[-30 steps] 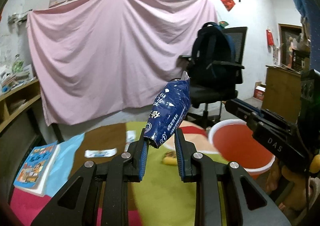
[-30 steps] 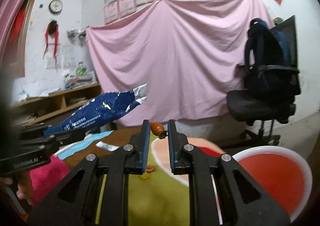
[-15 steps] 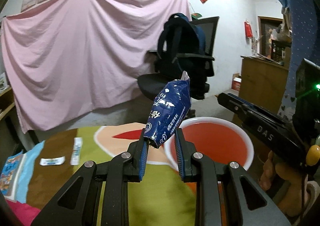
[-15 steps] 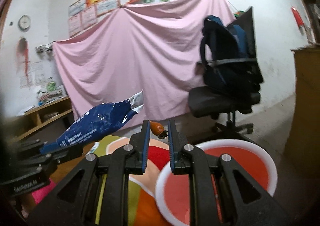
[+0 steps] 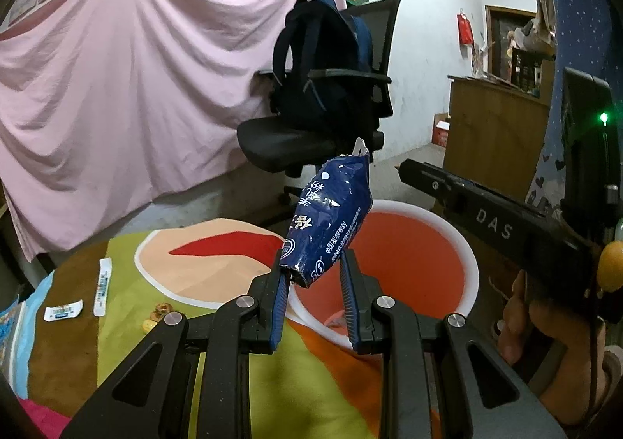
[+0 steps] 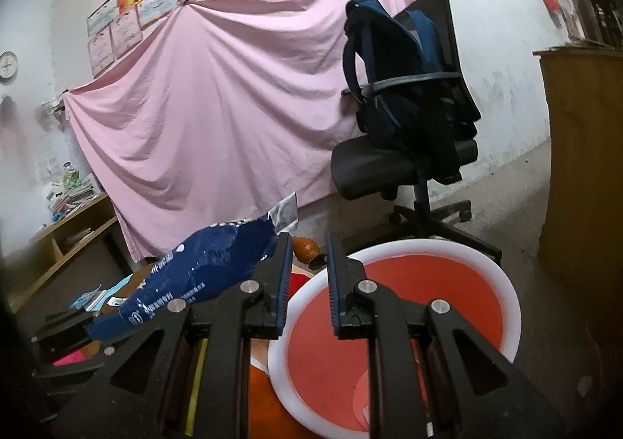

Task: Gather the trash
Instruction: 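Lift the blue packet and brown bit and carry both over the red bucket, then open both tools to drop the items into the bucket, then move both open tools back over the table, then grasp the white sachet with the left tool while the right tool grasps a thin white strip, then lift the sachet and strip and carry both over the red bucket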

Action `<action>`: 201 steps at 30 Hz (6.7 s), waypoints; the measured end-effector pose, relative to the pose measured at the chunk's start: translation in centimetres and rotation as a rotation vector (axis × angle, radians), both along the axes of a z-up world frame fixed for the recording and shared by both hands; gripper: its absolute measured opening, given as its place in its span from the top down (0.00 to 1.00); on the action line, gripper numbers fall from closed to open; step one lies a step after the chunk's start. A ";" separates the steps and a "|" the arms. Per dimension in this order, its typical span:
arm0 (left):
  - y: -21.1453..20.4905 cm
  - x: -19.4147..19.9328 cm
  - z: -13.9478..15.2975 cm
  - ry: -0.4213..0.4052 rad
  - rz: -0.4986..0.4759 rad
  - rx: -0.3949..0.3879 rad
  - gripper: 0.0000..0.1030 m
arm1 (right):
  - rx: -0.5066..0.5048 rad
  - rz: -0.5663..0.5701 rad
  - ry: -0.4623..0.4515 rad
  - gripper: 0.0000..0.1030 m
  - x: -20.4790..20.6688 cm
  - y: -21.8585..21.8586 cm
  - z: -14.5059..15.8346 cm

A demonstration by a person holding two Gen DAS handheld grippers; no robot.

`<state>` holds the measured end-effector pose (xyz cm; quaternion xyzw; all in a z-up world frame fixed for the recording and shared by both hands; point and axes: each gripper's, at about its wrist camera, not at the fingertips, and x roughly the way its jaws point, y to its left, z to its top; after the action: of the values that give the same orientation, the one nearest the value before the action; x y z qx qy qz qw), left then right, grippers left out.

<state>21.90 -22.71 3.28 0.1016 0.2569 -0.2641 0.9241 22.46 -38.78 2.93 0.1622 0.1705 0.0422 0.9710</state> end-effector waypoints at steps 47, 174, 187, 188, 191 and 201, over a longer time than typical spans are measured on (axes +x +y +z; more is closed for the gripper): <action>1.4 2.0 -1.3 0.170 0.056 -0.073 0.64 | 0.060 -0.009 0.137 0.38 1.8 -1.9 -2.4; 23.9 4.1 1.2 -0.002 0.410 -0.168 1.00 | -0.158 0.478 0.068 0.70 7.0 23.1 -0.8; 15.7 1.8 2.9 -0.081 0.299 -0.163 1.00 | -0.187 0.286 -0.101 0.70 2.2 15.3 1.3; 15.0 1.8 3.1 -0.083 0.289 -0.164 1.00 | -0.188 0.275 -0.105 0.70 2.0 14.8 1.4; 12.8 1.6 3.4 -0.090 0.260 -0.163 1.00 | -0.179 0.230 -0.113 0.70 1.5 12.4 1.5; 5.7 1.7 3.2 -0.081 0.174 -0.161 1.00 | -0.175 0.114 -0.104 0.70 -0.3 6.0 0.7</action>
<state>23.62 -17.03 6.52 0.0151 0.2054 -0.1984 0.9582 22.14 -32.80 3.64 0.0644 0.1319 0.0906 0.9850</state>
